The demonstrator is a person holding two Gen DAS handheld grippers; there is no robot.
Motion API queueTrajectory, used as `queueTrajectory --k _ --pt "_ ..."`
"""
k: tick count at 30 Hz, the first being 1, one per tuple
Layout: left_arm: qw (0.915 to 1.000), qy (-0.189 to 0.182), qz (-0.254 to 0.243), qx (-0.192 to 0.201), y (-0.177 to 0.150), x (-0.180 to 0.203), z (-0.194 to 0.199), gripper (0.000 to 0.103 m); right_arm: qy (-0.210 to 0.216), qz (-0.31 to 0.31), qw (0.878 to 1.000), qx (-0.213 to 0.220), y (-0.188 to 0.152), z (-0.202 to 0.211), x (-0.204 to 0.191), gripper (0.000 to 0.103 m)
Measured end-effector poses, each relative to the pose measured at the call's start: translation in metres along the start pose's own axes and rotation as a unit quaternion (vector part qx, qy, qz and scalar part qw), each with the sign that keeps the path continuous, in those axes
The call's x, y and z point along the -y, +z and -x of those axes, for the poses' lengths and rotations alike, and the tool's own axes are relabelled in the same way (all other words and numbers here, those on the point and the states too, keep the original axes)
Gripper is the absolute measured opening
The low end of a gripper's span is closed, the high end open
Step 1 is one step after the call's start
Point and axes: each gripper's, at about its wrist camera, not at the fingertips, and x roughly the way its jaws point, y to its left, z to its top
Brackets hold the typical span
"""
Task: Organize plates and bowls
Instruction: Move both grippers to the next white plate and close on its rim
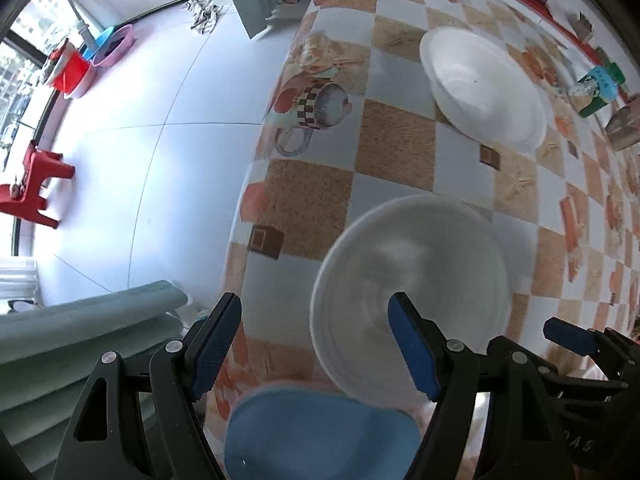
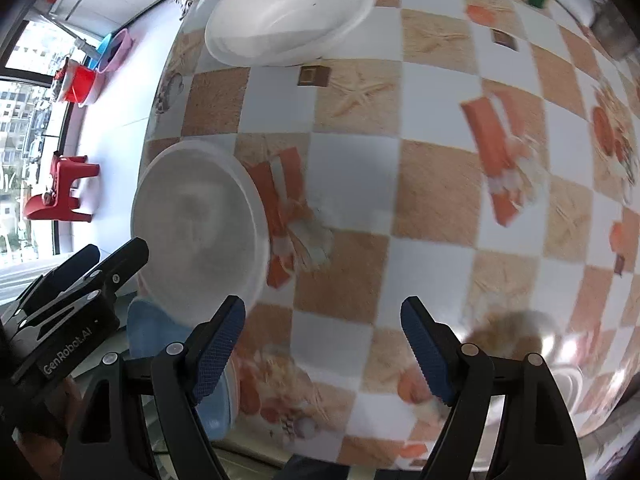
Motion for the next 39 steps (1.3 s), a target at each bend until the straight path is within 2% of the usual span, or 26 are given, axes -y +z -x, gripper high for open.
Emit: queueTrajectory --k 9,11,12,13,14,16,18,19,22,24,39 --pt "0.9996 0.01 -0.006 -0.024 0.012 0.007 -0.027 0.079 0.003 0.01 1.0 -0.016 0.012 -0.028 -0.013 0.081" --pt "0.9995 0.007 -0.006 -0.03 0.012 0.01 -0.031 0.075 0.003 0.016 1.0 -0.017 0.012 -0.03 -0.016 0.081" --pt "0.9994 0.006 -0.006 -0.034 0.012 0.011 -0.032 0.068 0.003 0.019 1.0 -0.017 0.012 -0.031 -0.018 0.081" --pt "0.9992 0.004 -0.007 -0.04 0.012 0.013 -0.035 0.06 0.004 0.021 1.0 -0.015 0.012 -0.031 -0.018 0.077" --pt "0.9988 0.0 -0.009 -0.048 0.011 0.016 -0.038 0.057 0.007 0.02 1.0 -0.015 0.012 -0.032 -0.018 0.067" --pt "0.9983 -0.008 -0.012 -0.056 0.009 0.022 -0.041 0.043 0.016 0.015 1.0 -0.02 0.012 -0.035 -0.017 0.057" --pt "0.998 -0.013 -0.02 -0.059 0.006 0.031 -0.043 0.036 0.027 0.015 0.999 -0.024 0.012 -0.037 -0.014 0.047" --pt "0.9977 -0.015 -0.027 -0.06 0.005 0.036 -0.044 0.035 0.032 0.014 0.999 -0.025 0.012 -0.037 -0.012 0.042" --pt "0.997 -0.023 -0.045 -0.059 -0.001 0.061 -0.043 0.032 0.036 0.011 0.999 -0.022 0.009 -0.036 -0.004 0.035" --pt "0.9963 -0.027 -0.057 -0.058 -0.003 0.074 -0.042 0.029 0.038 0.008 0.999 -0.022 0.007 -0.036 0.004 0.034" --pt "0.9901 -0.037 -0.125 -0.052 -0.038 0.181 -0.036 0.029 0.031 -0.041 0.998 -0.031 -0.019 -0.016 0.082 0.033"
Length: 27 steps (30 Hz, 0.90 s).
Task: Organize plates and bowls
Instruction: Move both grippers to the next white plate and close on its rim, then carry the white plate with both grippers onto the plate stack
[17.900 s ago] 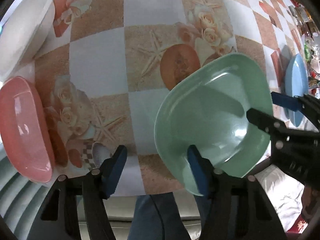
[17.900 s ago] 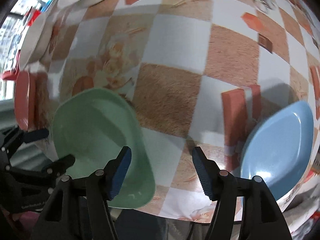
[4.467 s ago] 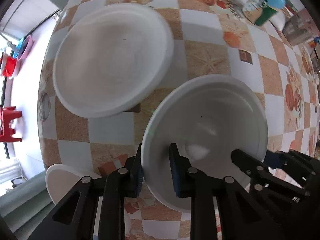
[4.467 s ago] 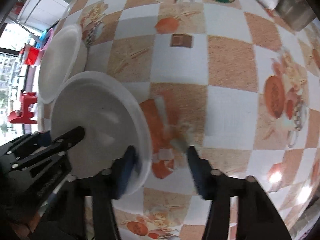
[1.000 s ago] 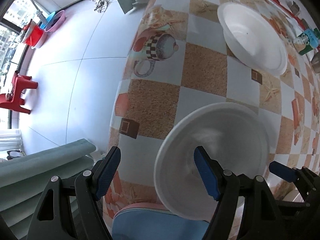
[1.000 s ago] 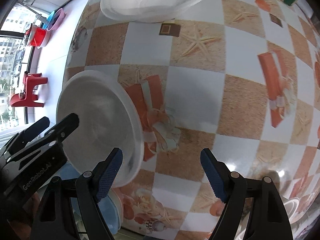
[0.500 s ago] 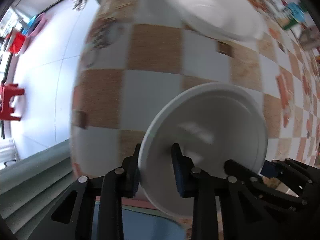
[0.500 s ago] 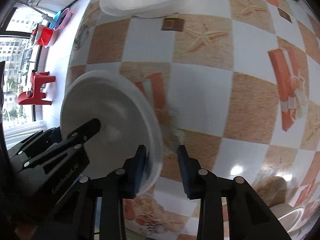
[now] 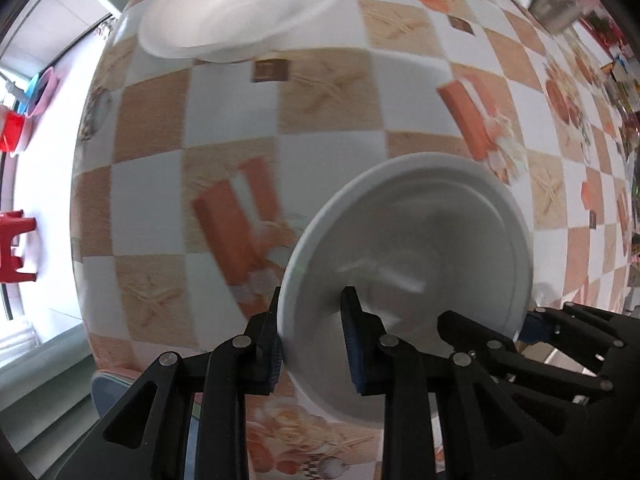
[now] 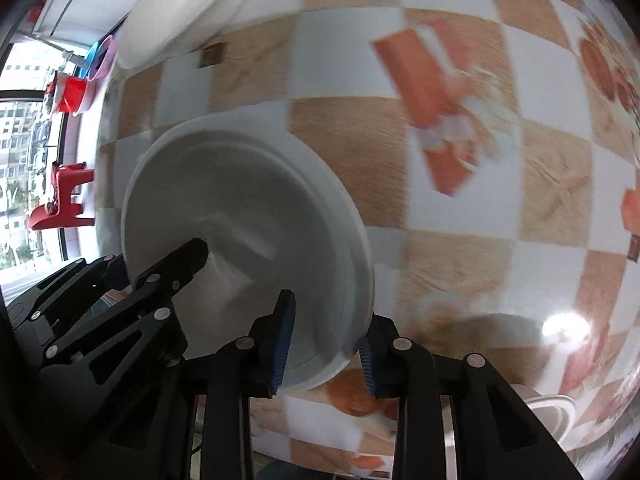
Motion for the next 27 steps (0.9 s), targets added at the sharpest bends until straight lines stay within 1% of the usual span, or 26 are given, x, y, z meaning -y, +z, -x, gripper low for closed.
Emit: queueTrajectory --k 3,6,9,11,12,16,19,21,22,23,24,27 --pt "1.0 -0.007 0.002 -0.001 -0.003 0.007 -0.004 0.029 0.002 -0.011 1.0 -0.005 0.001 -0.001 0.011 0.033" --pt "1.0 -0.004 0.001 0.002 -0.004 0.017 -0.003 0.027 0.005 -0.015 1.0 -0.005 0.001 0.001 0.016 0.033" --pt "0.9998 -0.002 0.008 0.018 -0.015 0.013 0.009 0.024 0.007 -0.017 1.0 -0.003 0.0 0.005 0.021 0.033" --pt "0.9996 -0.006 0.015 0.025 -0.016 0.015 0.018 0.023 0.014 -0.016 1.0 0.001 0.0 0.01 0.021 0.033" --pt "0.9995 -0.007 0.016 0.028 -0.014 0.014 0.021 0.023 0.018 -0.014 1.0 0.004 0.002 0.01 0.013 0.033" --pt "0.9989 -0.011 0.015 0.044 -0.02 0.006 0.038 0.022 0.03 -0.011 0.999 0.016 -0.006 0.021 0.019 0.033" --pt "0.9986 -0.014 0.001 0.052 -0.026 0.008 0.049 0.022 0.033 -0.008 0.999 0.027 -0.011 0.034 0.02 0.033" --pt "0.9983 -0.019 -0.012 0.053 -0.031 0.017 0.054 0.022 0.035 -0.01 0.999 0.033 -0.015 0.042 0.023 0.033" --pt "0.9982 -0.022 -0.016 0.053 -0.024 0.024 0.053 0.022 0.036 -0.013 0.999 0.035 -0.018 0.046 0.026 0.033" --pt "0.9979 -0.024 -0.028 0.054 -0.027 0.032 0.055 0.022 0.037 -0.017 0.998 0.038 -0.021 0.048 0.028 0.033" --pt "0.9976 -0.023 -0.037 0.053 -0.029 0.048 0.065 0.022 0.036 -0.02 0.998 0.04 -0.025 0.051 0.03 0.033" --pt "0.9957 -0.021 -0.076 0.05 -0.038 0.073 0.067 0.022 0.033 -0.037 0.998 0.046 -0.039 0.059 0.046 0.033"
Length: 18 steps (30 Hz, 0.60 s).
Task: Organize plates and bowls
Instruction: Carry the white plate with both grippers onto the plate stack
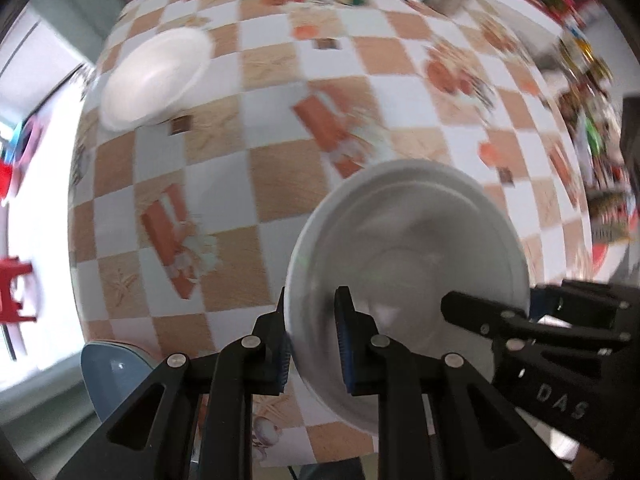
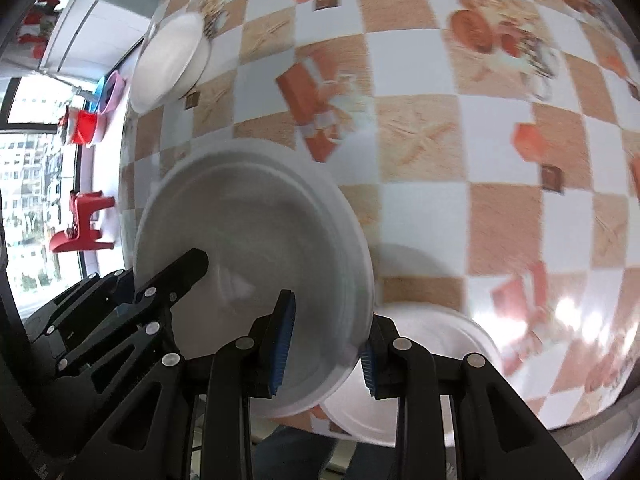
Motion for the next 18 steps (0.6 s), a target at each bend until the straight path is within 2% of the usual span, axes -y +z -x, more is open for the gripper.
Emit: queueTrajectory --k 5,11,18 --pt "0.9987 -0.013 -0.049 -0.002 -0.011 0.029 0.006 0.022 -0.005 -0.032 0.999 0.003 -0.019 0.01 0.025 0.033" --pt "0.9952 -0.012 -0.096 -0.01 -0.016 0.056 0.003 0.022 -0.008 -0.067 0.998 0.003 -0.043 0.017 0.05 0.033" --pt "0.9927 -0.02 -0.114 -0.033 -0.025 0.068 -0.009 0.022 -0.012 -0.097 0.995 -0.002 -0.066 0.016 0.071 0.033"
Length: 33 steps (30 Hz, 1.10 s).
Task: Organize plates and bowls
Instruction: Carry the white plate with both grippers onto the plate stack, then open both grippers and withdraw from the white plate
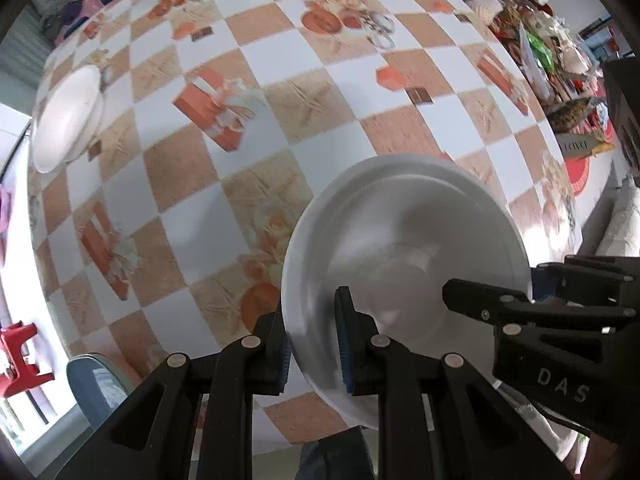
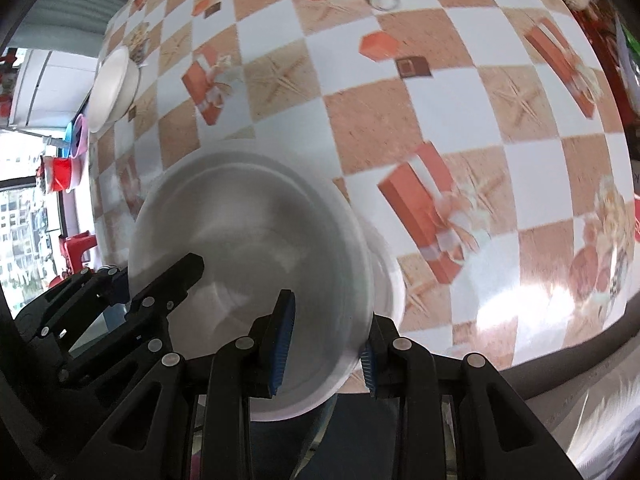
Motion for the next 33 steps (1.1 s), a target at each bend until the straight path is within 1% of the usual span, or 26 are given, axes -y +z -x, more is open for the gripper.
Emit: queueTrajectory --k 6,9,11,14,16,17,18,19,20,21,22,23,25,29,30,32,33 --pt "0.9997 -0.005 -0.016 -0.015 -0.006 0.01 -0.01 0.022 -0.012 -0.01 1.0 -0.008 -0.005 -0.01 0.003 0.033" --pt "0.9996 0.002 -0.023 -0.018 -0.008 0.01 -0.013 0.022 -0.022 -0.012 1.0 -0.012 -0.006 -0.017 0.003 0.033" --pt "0.9993 0.0 -0.024 -0.028 -0.009 0.008 -0.016 0.025 -0.027 -0.01 1.0 -0.01 -0.006 -0.018 0.003 0.033" --pt "0.9993 0.002 -0.018 -0.032 -0.013 -0.002 -0.016 0.031 -0.034 -0.011 0.999 -0.012 -0.005 -0.019 0.004 0.033" --pt "0.9994 0.001 -0.015 -0.03 -0.017 -0.009 -0.017 0.041 -0.039 -0.014 0.999 -0.013 -0.005 -0.019 0.006 0.033" --pt "0.9995 -0.002 -0.013 -0.028 -0.019 -0.013 -0.015 0.045 -0.04 -0.018 0.999 -0.013 -0.006 -0.02 0.01 0.033" --pt "0.9996 -0.003 -0.011 -0.025 -0.02 -0.016 -0.014 0.053 -0.041 -0.022 0.999 -0.013 -0.007 -0.019 0.013 0.034" --pt "0.9997 -0.004 -0.008 -0.022 -0.022 -0.02 -0.012 0.062 -0.043 -0.025 0.999 -0.013 -0.007 -0.019 0.015 0.047" --pt "0.9998 -0.002 -0.004 -0.017 -0.024 -0.024 -0.01 0.067 -0.046 -0.03 0.998 -0.011 -0.007 -0.019 0.014 0.068" --pt "0.9999 0.001 -0.001 -0.015 -0.026 -0.028 -0.009 0.076 -0.049 -0.034 0.998 -0.004 -0.007 -0.018 0.014 0.073" --pt "0.9999 0.007 0.005 -0.013 -0.028 -0.032 -0.008 0.081 -0.05 -0.035 0.998 -0.001 -0.008 -0.017 0.015 0.074" --pt "0.9998 0.014 0.013 -0.01 -0.03 -0.038 -0.007 0.081 -0.05 -0.038 0.998 -0.001 -0.008 -0.016 0.016 0.074" --pt "0.9995 0.017 0.024 -0.012 -0.034 -0.048 -0.006 0.081 -0.049 -0.045 0.998 -0.001 -0.008 -0.014 0.018 0.074" --pt "0.9981 0.011 0.061 -0.008 -0.04 -0.072 0.001 0.081 -0.05 -0.043 0.998 -0.001 -0.009 -0.009 0.015 0.074" --pt "0.9975 0.009 0.07 -0.004 -0.041 -0.078 0.004 0.081 -0.049 -0.041 0.998 -0.001 -0.007 -0.006 0.015 0.076" --pt "0.9957 0.004 0.093 0.006 -0.043 -0.092 0.014 0.081 -0.042 -0.036 0.998 0.005 -0.005 -0.001 0.011 0.094" --pt "0.9945 -0.002 0.104 0.012 -0.043 -0.099 0.019 0.081 -0.037 -0.033 0.999 0.008 -0.001 -0.001 0.006 0.094"
